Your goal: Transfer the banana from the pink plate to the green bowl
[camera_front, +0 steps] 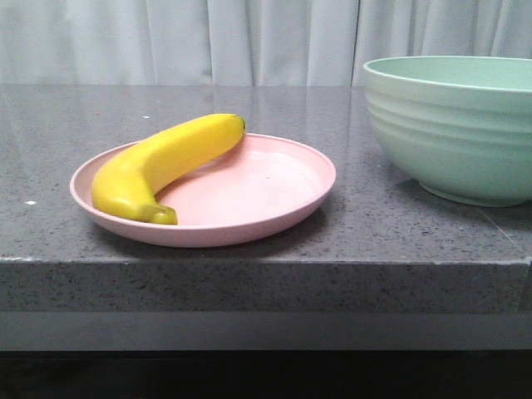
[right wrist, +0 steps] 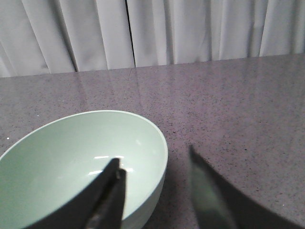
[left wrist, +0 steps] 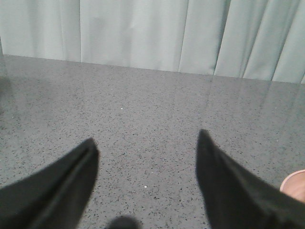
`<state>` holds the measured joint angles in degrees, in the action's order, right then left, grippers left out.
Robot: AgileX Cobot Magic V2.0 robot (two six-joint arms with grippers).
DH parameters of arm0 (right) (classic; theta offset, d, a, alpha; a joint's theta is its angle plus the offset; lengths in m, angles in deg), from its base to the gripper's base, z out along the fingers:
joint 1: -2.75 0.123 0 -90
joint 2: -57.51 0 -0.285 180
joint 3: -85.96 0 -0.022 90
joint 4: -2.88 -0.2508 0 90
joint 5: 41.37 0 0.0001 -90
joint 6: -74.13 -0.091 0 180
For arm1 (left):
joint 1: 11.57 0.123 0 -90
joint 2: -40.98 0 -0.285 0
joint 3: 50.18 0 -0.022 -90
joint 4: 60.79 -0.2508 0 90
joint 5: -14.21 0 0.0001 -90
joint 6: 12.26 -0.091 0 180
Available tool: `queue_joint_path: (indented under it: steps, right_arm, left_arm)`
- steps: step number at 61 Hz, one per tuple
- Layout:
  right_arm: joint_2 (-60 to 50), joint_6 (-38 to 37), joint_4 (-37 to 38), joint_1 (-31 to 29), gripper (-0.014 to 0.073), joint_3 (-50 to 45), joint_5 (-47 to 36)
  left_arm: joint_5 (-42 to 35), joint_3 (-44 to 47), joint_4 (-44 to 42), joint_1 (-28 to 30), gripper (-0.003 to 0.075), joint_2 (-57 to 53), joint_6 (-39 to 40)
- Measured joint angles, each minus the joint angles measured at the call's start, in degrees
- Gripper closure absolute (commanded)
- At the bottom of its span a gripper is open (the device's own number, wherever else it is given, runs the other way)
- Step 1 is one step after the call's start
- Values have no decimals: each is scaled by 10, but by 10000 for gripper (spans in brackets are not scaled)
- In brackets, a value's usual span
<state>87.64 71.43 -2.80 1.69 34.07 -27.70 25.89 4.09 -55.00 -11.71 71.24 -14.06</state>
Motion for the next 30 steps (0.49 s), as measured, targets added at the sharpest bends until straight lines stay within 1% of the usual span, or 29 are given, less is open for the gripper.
queue_joint_path:
  steps: [2,4,10,17,20,25,30]
  right_arm:
    - [0,0,0,0,-7,0,0]
    - [0,0,0,0,-22,0,0]
    - [0,0,-1,0,-17,0,0]
    - [0,0,-1,0,-17,0,0]
    - [0,0,-1,0,-17,0,0]
    - [0,0,-1,0,-17,0,0]
    - [0,0,-1,0,-17,0,0]
  left_arm:
    - [0,0,1,0,16,0,0]
    - [0,0,8,0,23,1,0]
    - [7,0,30,0,53,5,-1]
    - [58,-29,37,-19,92,34,-22]
    - [87,-52,37,-36,104,57,-33]
    - [139,-108,37,-81,105,119,-43]
    - [171,-150,37,-123,114,176,-45]
